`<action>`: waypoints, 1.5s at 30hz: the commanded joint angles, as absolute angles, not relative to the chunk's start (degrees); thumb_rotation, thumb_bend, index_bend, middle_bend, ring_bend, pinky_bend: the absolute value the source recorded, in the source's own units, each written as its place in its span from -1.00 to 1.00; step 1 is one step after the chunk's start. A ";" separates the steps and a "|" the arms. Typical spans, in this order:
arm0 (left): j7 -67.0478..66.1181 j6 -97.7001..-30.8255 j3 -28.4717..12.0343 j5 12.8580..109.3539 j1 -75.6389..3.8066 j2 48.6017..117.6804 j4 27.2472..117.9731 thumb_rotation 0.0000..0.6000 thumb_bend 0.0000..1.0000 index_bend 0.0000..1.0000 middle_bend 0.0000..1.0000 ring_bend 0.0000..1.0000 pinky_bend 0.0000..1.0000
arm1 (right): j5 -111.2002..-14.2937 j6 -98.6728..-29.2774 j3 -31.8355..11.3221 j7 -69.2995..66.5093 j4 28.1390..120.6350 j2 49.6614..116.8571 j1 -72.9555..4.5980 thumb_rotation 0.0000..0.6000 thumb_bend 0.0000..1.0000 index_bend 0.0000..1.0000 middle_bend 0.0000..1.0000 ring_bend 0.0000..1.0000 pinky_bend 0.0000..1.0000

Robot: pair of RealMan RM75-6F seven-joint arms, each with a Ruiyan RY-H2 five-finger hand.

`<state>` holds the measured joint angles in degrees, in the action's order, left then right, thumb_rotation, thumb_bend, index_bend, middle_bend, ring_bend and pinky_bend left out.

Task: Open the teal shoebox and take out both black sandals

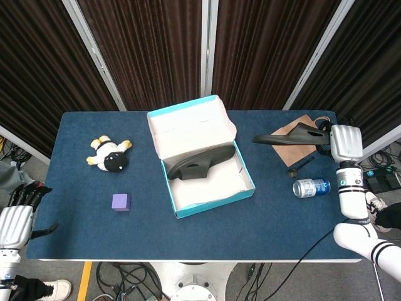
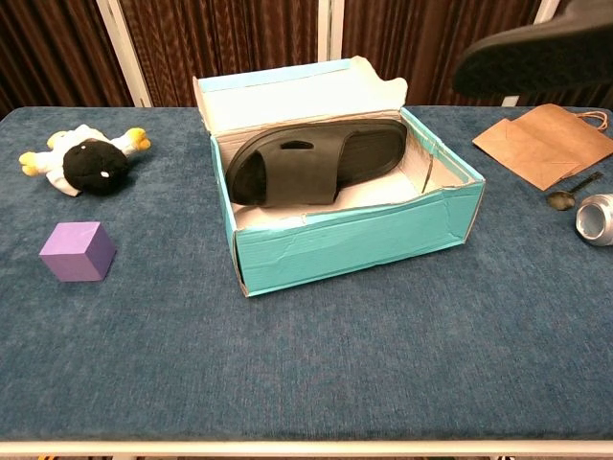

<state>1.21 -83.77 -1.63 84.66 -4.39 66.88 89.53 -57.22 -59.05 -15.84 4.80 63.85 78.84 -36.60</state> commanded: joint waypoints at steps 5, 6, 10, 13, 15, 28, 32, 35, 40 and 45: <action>0.55 -84.26 -1.39 85.21 -4.18 66.48 90.46 1.00 -1.00 -0.61 -0.67 -0.86 -0.91 | -54.48 -46.31 -15.98 1.56 53.19 87.82 -40.11 1.00 -0.27 -0.12 -0.25 -0.56 -0.82; 0.45 -84.24 -1.35 85.21 -4.16 66.42 90.55 1.00 -1.00 -0.61 -0.67 -0.86 -0.91 | -54.32 -44.37 -15.57 2.25 53.27 87.59 -40.57 1.00 -0.41 -0.48 -0.48 -0.77 -0.91; 0.25 -84.60 -1.33 85.26 -3.96 66.23 90.83 1.00 -1.00 -0.61 -0.67 -0.86 -0.90 | -53.24 -39.49 -14.28 5.93 56.88 84.47 -41.54 1.00 -0.90 -1.00 -0.97 -1.00 -1.00; 0.25 -84.88 -1.36 85.36 -3.86 66.24 90.89 1.00 -1.00 -0.61 -0.67 -0.86 -0.91 | -52.15 -38.05 -14.13 7.52 63.50 79.26 -41.31 1.00 -1.00 -1.00 -1.00 -1.00 -1.00; 0.20 -84.83 -1.32 85.27 -3.81 66.20 90.90 1.00 -1.00 -0.61 -0.67 -0.86 -0.91 | -51.56 -37.62 -13.64 9.16 68.21 75.13 -41.10 1.00 -1.00 -1.00 -1.00 -1.00 -1.00; 1.21 -85.46 -1.35 85.71 -3.58 66.70 89.80 1.00 -1.00 -0.61 -0.67 -0.86 -0.91 | -63.38 -45.67 -15.92 5.36 86.50 65.82 -40.85 1.00 -1.00 -0.98 -0.68 -0.98 -0.98; 1.45 -85.29 -1.34 85.41 -3.49 66.85 89.57 1.00 -1.00 -0.61 -0.67 -0.86 -0.91 | -65.80 -40.75 -15.92 5.79 84.47 69.90 -46.30 1.00 -0.95 -0.83 -0.57 -0.90 -0.89; 1.69 -85.29 -1.31 85.15 -3.31 66.84 89.19 1.00 -1.00 -0.61 -0.67 -0.86 -0.90 | -65.26 -37.98 -15.93 8.71 81.48 74.98 -51.00 1.00 -0.90 -0.79 -0.56 -0.88 -0.84; 1.95 -85.23 -1.60 84.49 -3.19 66.77 88.82 1.00 -1.00 -0.61 -0.67 -0.86 -0.91 | -63.43 -36.23 -15.69 12.89 75.26 84.01 -56.92 1.00 -0.90 -0.74 -0.53 -0.86 -0.80; 2.41 -84.61 -1.75 84.11 -3.40 66.98 88.20 1.00 -1.00 -0.61 -0.67 -0.86 -0.91 | -62.65 -36.48 -15.14 15.89 68.51 92.08 -60.98 1.00 -0.90 -0.72 -0.53 -0.86 -0.79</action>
<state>2.39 -84.64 -1.73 84.13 -3.38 66.96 88.21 -63.29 -36.85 -15.49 13.89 71.60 88.85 -58.57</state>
